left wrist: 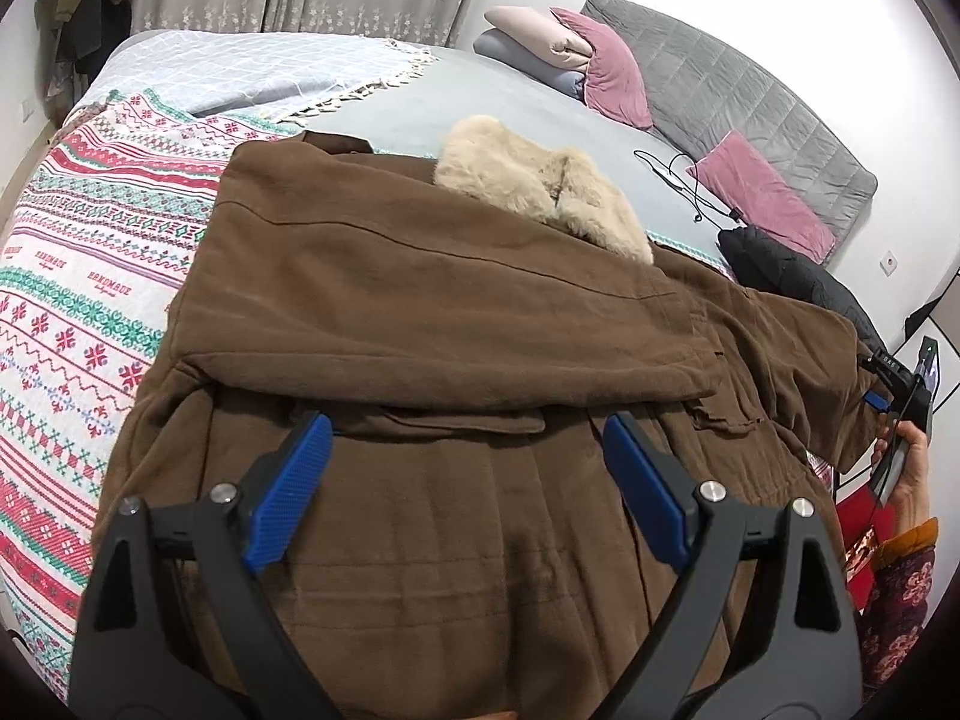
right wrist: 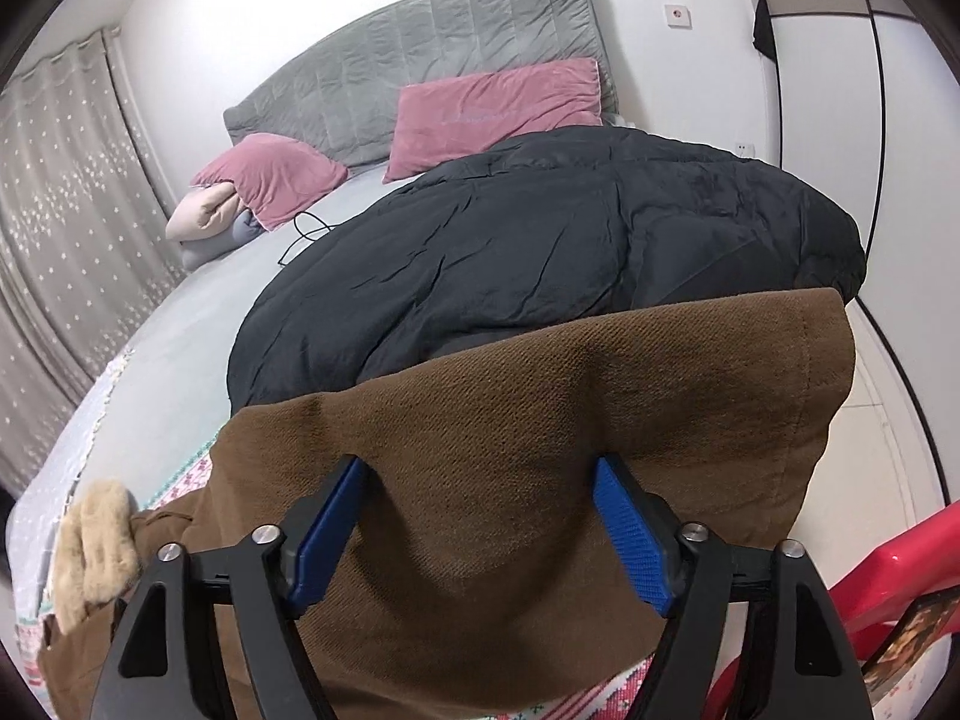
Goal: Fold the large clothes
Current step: 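Grasp the brown jacket side panel with the right gripper and fold it inward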
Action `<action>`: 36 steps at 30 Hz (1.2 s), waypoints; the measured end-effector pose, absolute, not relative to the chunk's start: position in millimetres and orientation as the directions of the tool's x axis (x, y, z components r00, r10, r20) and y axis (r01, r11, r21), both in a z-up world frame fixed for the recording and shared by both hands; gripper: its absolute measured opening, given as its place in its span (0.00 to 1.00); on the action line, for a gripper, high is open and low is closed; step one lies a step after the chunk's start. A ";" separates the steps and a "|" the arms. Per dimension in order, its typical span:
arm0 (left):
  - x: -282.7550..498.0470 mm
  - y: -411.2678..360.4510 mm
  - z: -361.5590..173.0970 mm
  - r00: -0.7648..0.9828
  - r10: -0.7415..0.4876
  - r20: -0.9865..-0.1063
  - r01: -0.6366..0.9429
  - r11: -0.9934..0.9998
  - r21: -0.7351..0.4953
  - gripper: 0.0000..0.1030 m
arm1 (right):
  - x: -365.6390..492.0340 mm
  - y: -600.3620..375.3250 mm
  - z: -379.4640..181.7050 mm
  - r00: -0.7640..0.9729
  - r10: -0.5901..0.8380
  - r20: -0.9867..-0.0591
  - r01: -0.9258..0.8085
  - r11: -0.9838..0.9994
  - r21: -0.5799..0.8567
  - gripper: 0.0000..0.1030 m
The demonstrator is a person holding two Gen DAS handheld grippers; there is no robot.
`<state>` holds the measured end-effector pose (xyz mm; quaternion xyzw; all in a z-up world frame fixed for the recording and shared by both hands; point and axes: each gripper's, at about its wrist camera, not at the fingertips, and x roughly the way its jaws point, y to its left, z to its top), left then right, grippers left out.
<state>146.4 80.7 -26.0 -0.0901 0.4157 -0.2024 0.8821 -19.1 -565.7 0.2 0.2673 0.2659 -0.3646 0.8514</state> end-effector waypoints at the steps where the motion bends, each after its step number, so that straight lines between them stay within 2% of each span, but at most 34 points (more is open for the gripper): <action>1: 146.8 81.0 -26.5 0.572 -0.431 -0.698 0.280 0.902 -0.327 0.89 | -19.8 -565.7 -0.6 0.596 -0.476 -0.647 0.761 0.592 0.266 0.65; 5: 149.3 82.6 -29.4 0.564 -0.429 -0.706 0.272 0.904 -0.331 0.89 | -20.9 -564.4 1.1 0.616 -0.462 -0.638 0.743 0.610 0.275 0.45; 7: 149.7 83.0 -30.1 0.562 -0.428 -0.708 0.272 0.904 -0.330 0.89 | -20.5 -561.7 3.9 0.625 -0.461 -0.630 0.733 0.624 0.271 0.27; 10: 149.1 82.5 -28.8 0.568 -0.419 -0.708 0.277 0.908 -0.316 0.89 | -18.1 -553.9 11.1 0.621 -0.487 -0.615 0.731 0.642 0.229 0.11; 13: 149.0 82.7 -27.1 0.571 -0.422 -0.704 0.281 0.906 -0.316 0.89 | -15.8 -541.4 22.6 0.612 -0.517 -0.598 0.732 0.657 0.182 0.07; 19: 147.7 84.0 -24.9 0.571 -0.431 -0.699 0.284 0.902 -0.324 0.89 | -10.3 -494.5 57.6 0.673 -0.517 -0.529 0.663 0.738 0.121 0.06; 26: 142.7 80.9 -20.8 0.575 -0.433 -0.694 0.303 0.901 -0.311 0.89 | 28.8 -381.8 87.3 0.782 -0.379 -0.494 0.441 0.898 0.009 0.06; 30: 141.6 76.9 -20.0 0.577 -0.427 -0.697 0.315 0.903 -0.293 0.89 | 62.0 -307.3 74.3 0.804 -0.242 -0.544 0.262 0.964 -0.043 0.06; 36: 143.9 77.0 -23.4 0.565 -0.418 -0.712 0.305 0.907 -0.290 0.89 | 104.8 -213.4 9.9 0.674 0.061 -0.736 -0.040 0.998 0.047 0.14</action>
